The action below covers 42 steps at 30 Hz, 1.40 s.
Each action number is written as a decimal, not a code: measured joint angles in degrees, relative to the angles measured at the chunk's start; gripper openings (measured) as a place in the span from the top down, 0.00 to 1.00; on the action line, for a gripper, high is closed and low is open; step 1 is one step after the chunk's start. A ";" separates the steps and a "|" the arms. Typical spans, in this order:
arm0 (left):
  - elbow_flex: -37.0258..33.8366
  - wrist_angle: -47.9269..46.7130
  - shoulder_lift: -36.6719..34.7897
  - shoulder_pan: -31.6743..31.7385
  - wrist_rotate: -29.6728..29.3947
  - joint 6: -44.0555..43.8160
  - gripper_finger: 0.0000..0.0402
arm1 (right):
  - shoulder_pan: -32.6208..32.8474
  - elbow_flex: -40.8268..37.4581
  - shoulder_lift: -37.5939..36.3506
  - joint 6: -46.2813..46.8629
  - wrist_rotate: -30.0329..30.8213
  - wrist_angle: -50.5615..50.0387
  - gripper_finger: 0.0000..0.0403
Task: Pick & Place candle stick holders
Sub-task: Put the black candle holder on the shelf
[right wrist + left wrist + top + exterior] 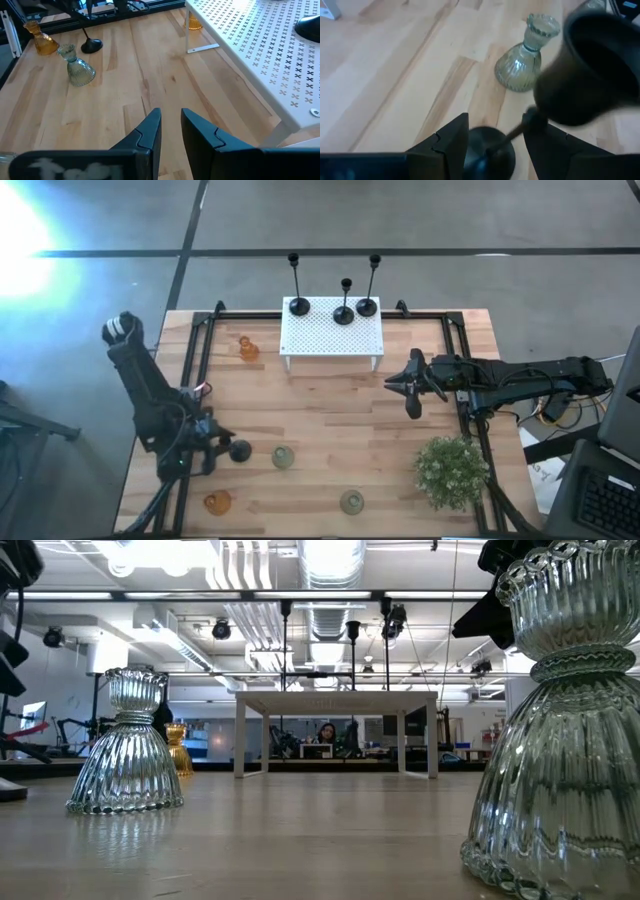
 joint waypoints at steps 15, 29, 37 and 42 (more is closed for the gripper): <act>-0.07 2.30 -0.06 1.79 -9.31 3.01 0.95 | 0.00 -0.02 0.00 -0.01 -0.07 -0.02 0.83; 6.65 10.79 -2.97 17.88 -16.48 26.16 0.95 | 0.00 -0.01 0.00 -1.41 0.04 0.04 0.83; 16.40 20.89 -1.03 42.20 1.40 50.85 0.95 | 0.00 0.00 0.00 -1.30 0.00 -0.02 0.83; 20.90 27.22 2.15 57.15 13.58 60.38 0.95 | 0.00 -0.01 0.00 -1.29 0.00 -0.04 0.83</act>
